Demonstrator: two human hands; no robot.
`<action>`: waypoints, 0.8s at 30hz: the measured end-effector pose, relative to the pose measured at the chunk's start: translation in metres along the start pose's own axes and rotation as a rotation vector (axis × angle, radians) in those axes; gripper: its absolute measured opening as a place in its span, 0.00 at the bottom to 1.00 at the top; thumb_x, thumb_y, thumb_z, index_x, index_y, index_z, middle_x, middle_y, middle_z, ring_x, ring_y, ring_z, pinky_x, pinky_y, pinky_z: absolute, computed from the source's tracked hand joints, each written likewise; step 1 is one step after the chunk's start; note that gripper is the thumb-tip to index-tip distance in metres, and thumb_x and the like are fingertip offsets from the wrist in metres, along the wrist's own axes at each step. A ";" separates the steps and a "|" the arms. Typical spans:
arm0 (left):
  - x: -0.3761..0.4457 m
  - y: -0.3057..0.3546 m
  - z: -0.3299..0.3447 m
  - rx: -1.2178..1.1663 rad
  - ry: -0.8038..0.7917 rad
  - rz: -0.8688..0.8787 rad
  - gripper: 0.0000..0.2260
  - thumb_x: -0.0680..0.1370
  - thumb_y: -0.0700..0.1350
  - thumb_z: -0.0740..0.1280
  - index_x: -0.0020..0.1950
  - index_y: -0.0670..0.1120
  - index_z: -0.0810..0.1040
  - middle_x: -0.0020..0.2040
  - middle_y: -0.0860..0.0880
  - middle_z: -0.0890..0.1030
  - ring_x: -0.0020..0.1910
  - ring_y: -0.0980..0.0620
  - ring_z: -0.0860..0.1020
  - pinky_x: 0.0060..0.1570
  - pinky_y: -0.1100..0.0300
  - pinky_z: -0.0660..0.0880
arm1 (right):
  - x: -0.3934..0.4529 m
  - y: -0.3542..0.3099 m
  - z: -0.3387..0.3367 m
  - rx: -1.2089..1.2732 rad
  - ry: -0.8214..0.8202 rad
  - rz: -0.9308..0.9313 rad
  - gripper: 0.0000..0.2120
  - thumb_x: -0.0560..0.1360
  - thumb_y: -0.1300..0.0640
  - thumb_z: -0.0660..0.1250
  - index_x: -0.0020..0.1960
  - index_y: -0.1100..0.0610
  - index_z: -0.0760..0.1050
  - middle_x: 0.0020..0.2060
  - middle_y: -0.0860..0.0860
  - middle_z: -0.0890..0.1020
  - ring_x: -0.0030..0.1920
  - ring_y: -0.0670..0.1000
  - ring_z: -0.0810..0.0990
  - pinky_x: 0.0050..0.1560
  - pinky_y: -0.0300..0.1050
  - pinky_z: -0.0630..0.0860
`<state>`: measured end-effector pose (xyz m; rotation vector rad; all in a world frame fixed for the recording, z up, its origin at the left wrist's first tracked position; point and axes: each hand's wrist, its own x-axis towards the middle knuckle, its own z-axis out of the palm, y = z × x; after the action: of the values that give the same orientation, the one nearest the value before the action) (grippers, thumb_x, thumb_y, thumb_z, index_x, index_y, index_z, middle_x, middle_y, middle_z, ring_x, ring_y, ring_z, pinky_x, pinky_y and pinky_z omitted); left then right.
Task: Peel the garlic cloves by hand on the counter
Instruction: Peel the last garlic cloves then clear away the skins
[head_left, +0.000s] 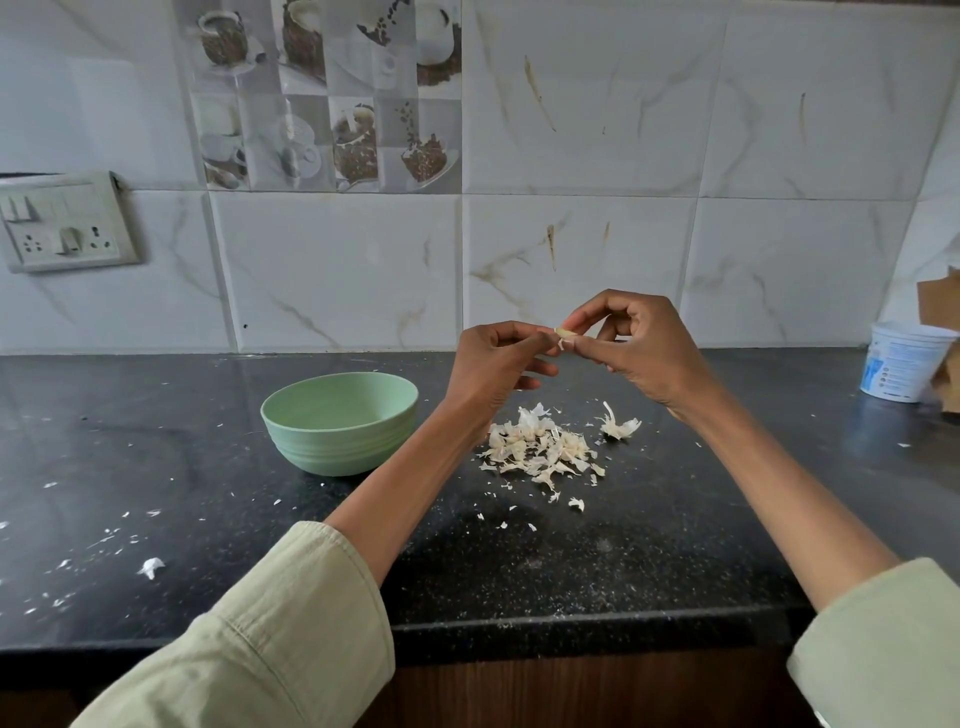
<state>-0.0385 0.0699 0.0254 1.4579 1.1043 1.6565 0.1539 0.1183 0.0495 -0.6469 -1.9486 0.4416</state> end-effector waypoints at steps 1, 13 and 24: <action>0.000 0.000 0.000 0.007 0.006 0.001 0.05 0.79 0.43 0.74 0.52 0.42 0.87 0.46 0.45 0.89 0.42 0.50 0.87 0.43 0.56 0.81 | 0.000 0.000 0.000 -0.011 -0.001 -0.004 0.06 0.74 0.55 0.81 0.50 0.52 0.85 0.45 0.46 0.87 0.35 0.52 0.79 0.41 0.45 0.78; -0.003 0.001 0.002 0.114 0.085 0.035 0.03 0.77 0.42 0.74 0.48 0.43 0.86 0.45 0.45 0.88 0.38 0.49 0.86 0.36 0.60 0.78 | -0.005 -0.008 0.007 -0.098 -0.008 -0.078 0.08 0.73 0.54 0.82 0.47 0.51 0.84 0.42 0.44 0.86 0.35 0.54 0.81 0.42 0.51 0.81; -0.005 0.003 0.003 0.079 0.093 -0.007 0.02 0.77 0.41 0.72 0.46 0.43 0.84 0.43 0.44 0.88 0.37 0.51 0.84 0.34 0.62 0.76 | -0.004 -0.006 0.008 -0.114 0.007 -0.068 0.06 0.73 0.54 0.82 0.46 0.50 0.86 0.40 0.44 0.86 0.35 0.49 0.82 0.44 0.51 0.82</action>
<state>-0.0350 0.0648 0.0259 1.4362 1.2369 1.7081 0.1466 0.1112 0.0466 -0.6514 -1.9933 0.2876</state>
